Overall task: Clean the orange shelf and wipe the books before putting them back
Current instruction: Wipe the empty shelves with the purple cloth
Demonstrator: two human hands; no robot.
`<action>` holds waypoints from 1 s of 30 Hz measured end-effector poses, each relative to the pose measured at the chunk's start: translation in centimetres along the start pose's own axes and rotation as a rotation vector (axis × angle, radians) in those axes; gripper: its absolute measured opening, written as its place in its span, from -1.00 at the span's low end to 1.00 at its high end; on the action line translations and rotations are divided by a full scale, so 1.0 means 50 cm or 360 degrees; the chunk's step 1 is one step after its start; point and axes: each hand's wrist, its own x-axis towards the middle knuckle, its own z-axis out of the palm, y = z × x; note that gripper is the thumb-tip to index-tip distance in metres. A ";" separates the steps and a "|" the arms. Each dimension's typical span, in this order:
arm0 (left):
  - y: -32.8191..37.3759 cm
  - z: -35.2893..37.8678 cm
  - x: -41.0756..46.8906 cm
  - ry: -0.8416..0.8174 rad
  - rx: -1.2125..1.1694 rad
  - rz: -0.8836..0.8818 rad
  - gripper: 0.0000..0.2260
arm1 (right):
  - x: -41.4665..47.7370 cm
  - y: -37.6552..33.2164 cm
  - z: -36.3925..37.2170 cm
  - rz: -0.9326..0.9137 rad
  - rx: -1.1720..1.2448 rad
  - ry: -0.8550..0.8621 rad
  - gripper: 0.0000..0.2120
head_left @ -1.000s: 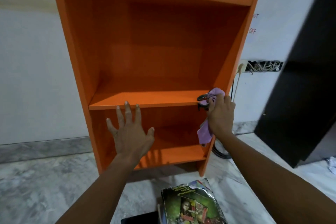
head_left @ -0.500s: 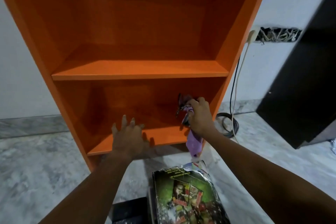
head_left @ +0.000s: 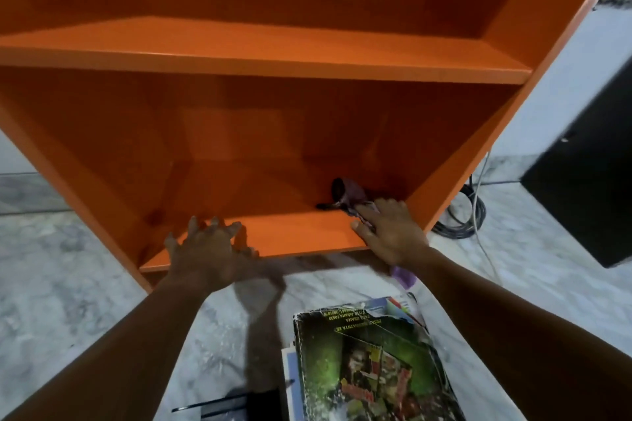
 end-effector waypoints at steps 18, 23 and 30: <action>-0.053 0.020 0.029 0.0175 0.0172 0.0144 -0.39 | 0.286 -0.143 0.039 0.0192 0.0156 0.0346 -0.46; -0.061 0.028 0.024 0.0180 0.0076 0.0132 -0.38 | 0.271 -0.225 0.064 -0.0039 0.0249 0.0325 -0.38; -0.093 0.028 -0.003 0.0130 0.0114 0.0068 -0.42 | 0.198 -0.324 0.056 -0.0451 0.0259 0.0112 -0.57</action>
